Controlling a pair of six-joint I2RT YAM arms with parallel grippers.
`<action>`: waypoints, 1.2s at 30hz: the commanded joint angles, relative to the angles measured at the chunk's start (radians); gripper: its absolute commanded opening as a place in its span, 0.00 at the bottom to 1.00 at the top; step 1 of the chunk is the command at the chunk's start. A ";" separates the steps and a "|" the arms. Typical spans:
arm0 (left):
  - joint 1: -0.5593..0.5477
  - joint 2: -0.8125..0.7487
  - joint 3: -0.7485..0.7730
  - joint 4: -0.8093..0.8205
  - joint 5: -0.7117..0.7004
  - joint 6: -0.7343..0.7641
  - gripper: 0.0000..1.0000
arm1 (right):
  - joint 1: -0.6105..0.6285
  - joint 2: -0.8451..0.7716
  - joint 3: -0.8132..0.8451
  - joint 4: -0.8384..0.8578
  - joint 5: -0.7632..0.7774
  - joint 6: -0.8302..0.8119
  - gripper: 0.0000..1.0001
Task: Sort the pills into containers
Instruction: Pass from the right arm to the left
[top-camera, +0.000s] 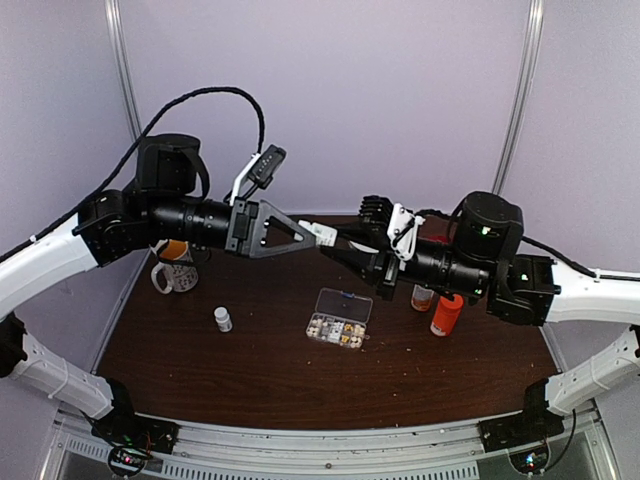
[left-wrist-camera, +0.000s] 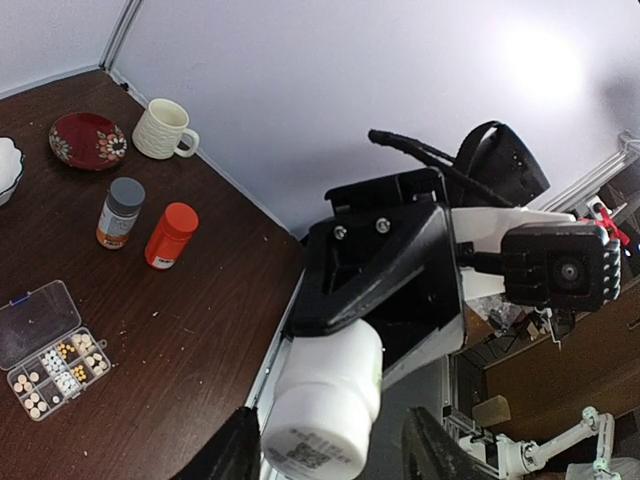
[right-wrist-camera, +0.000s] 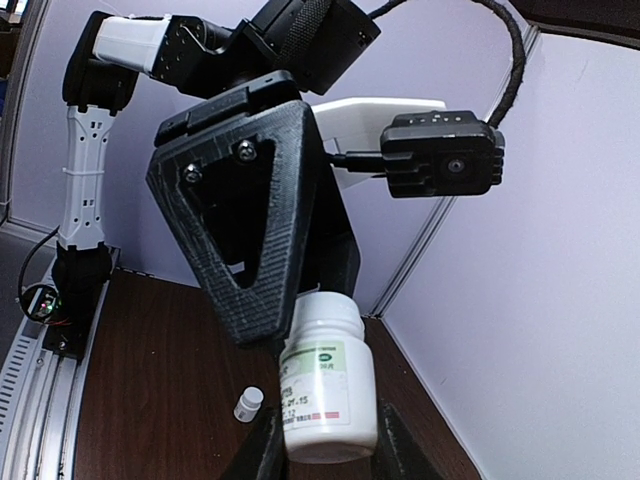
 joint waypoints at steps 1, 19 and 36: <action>0.003 -0.029 0.023 0.037 -0.006 -0.007 0.52 | 0.006 -0.025 -0.008 0.015 0.018 -0.009 0.00; 0.003 -0.029 0.019 0.044 -0.005 -0.006 0.28 | 0.007 -0.018 -0.013 0.001 0.028 -0.013 0.04; 0.024 0.113 0.110 -0.432 -0.633 0.233 0.20 | 0.003 -0.091 -0.184 0.002 0.173 0.118 0.69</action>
